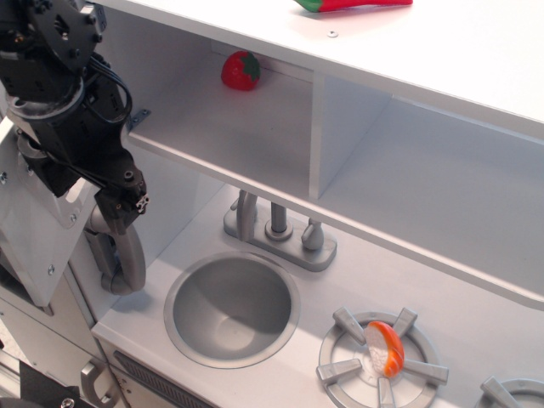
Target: Open microwave
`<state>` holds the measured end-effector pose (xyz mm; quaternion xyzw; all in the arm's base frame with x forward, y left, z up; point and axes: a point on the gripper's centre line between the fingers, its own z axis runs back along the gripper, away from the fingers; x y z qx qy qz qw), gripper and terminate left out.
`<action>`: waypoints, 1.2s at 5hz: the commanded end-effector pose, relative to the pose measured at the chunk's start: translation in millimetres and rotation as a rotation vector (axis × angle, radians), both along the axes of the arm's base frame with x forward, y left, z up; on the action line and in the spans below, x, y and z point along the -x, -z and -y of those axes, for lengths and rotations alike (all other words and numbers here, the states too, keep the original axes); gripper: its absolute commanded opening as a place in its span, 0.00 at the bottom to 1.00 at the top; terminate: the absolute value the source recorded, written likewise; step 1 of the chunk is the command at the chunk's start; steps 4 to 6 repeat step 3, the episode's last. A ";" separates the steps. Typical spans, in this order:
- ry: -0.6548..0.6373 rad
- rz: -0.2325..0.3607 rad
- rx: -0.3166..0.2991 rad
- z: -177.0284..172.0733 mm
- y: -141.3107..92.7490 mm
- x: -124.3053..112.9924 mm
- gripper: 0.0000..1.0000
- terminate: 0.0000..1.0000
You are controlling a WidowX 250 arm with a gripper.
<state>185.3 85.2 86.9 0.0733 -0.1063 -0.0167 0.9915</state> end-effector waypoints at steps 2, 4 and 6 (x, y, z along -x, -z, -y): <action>0.017 -0.007 0.164 29.3 -62.2 -24.4 1.00 0.00; 0.000 0.013 0.223 33.6 -84.9 -30.4 1.00 1.00; 0.000 0.013 0.223 33.6 -84.9 -30.4 1.00 1.00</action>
